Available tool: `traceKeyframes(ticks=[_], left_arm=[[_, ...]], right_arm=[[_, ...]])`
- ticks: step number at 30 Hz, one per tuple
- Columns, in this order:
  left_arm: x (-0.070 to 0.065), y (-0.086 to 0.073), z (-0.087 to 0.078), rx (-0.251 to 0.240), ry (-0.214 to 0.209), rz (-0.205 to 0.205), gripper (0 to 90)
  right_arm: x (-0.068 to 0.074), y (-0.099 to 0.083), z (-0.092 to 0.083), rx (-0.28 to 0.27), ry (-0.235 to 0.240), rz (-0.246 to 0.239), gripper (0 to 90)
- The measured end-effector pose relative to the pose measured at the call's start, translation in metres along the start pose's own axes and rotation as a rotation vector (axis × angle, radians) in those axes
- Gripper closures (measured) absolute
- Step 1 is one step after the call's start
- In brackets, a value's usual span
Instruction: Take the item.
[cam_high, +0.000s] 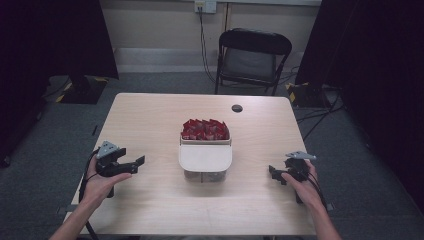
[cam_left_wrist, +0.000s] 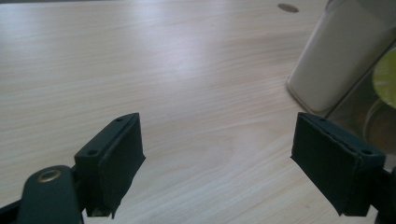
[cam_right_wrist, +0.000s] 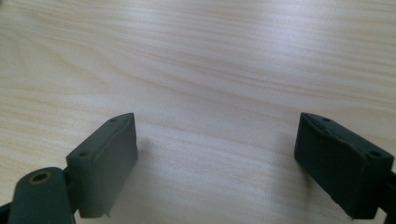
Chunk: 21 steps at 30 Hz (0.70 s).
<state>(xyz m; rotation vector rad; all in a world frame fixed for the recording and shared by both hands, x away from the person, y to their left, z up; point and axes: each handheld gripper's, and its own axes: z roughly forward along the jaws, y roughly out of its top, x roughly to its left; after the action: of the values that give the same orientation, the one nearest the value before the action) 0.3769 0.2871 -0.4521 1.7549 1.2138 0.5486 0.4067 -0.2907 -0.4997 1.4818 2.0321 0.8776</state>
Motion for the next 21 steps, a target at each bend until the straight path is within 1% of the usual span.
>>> traceKeyframes(ticks=[1,2,3,4,5,6,8,9,10,12,16,18,20,21], left_arm=[[-0.004,0.003,-0.001,-0.01,-0.015,0.005,16.3],[-0.004,0.003,-0.001,-0.01,-0.015,0.005,16.6],[-0.008,0.005,-0.001,-0.015,-0.032,0.014,17.0],[-0.008,0.005,-0.001,-0.015,-0.032,0.014,17.1],[-0.01,0.007,-0.001,-0.021,-0.044,0.014,17.1],[-0.011,0.008,0.0,-0.024,-0.047,0.015,17.3],[-0.016,0.013,0.001,-0.022,-0.061,0.029,17.5],[-0.018,0.014,0.002,-0.026,-0.068,0.027,17.8],[-0.018,0.014,0.002,-0.026,-0.068,0.027,18.1],[-0.023,0.019,0.004,-0.01,-0.098,0.04,19.3],[-0.029,0.023,0.008,0.0,-0.112,0.064,19.4],[-0.03,0.025,0.009,0.0,-0.117,0.066,19.4],[-0.036,0.032,0.011,0.002,-0.14,0.072,19.7],[-0.038,0.034,0.013,-0.009,-0.147,0.07,19.9]], right_arm=[[0.0,0.0,0.0,0.0,0.001,-0.001,12.6],[0.0,0.0,0.0,0.0,0.002,-0.001,12.6],[0.0,0.0,0.0,0.0,0.003,-0.002,12.6],[0.0,0.0,0.0,0.0,0.003,-0.002,12.6],[0.0,0.0,0.0,-0.001,0.003,-0.002,12.6],[0.0,0.0,0.0,0.0,0.003,-0.002,12.6],[0.0,0.0,0.0,0.0,0.003,-0.002,12.6],[0.0,0.0,0.0,0.0,0.003,-0.002,12.6],[0.0,0.0,0.0,0.0,0.003,-0.002,12.6],[0.0,0.0,0.0,0.0,0.002,-0.001,12.6],[0.0,0.0,0.0,0.0,0.003,-0.001,12.6],[0.0,0.0,0.0,-0.001,0.003,0.0,12.6],[0.0,0.0,0.0,0.0,0.003,0.001,12.6],[0.0,0.0,0.0,-0.001,0.004,0.001,12.6]])
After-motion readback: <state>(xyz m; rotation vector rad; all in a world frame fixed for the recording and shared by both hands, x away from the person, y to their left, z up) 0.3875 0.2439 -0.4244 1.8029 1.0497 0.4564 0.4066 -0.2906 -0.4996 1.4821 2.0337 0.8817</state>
